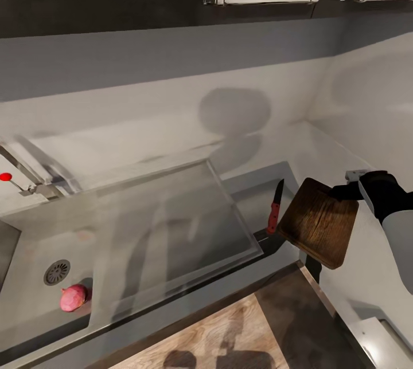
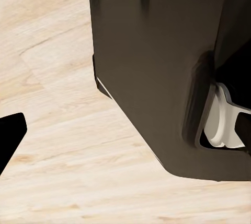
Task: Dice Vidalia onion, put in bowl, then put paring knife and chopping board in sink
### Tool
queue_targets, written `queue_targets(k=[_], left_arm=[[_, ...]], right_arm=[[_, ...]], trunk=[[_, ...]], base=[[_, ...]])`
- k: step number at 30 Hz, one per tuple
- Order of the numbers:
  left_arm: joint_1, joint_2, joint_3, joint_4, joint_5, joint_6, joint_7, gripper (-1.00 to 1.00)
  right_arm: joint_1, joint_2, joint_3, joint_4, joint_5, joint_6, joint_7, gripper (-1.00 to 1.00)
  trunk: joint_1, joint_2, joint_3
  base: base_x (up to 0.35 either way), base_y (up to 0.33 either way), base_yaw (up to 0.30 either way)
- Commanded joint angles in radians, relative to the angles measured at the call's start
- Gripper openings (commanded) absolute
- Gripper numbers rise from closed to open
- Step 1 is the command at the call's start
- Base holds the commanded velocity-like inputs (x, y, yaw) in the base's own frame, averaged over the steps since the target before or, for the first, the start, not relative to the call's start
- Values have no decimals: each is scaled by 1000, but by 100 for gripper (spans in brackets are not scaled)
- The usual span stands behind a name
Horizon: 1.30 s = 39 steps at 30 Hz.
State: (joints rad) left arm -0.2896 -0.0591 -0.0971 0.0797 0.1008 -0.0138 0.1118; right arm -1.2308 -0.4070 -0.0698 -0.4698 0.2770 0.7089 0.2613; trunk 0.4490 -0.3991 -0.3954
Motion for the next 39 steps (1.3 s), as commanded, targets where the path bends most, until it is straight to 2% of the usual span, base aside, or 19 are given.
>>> queue_targets(k=[1,11,12,39], left_arm=[[-2,-1,-9,3,11,-2,2,100],[-2,-1,-9,3,11,-1,2,100],[-2,-1,-9,3,11,-1,2,100],[-2,-1,-9,2,10,-2,2,100]], right_arm=[[1,1,-7,42,3,4,12,100],[1,3,-7,42,2,4,12,100],[1,3,-7,42,2,4,12,-100],[1,2,-4,30,5,4,12,-100]], trunk=[[1,-1,-2],[1,-1,-2],[1,-1,-2],[1,-1,-2]], base=[[0,0,0],[0,0,0],[0,0,0],[0,0,0]])
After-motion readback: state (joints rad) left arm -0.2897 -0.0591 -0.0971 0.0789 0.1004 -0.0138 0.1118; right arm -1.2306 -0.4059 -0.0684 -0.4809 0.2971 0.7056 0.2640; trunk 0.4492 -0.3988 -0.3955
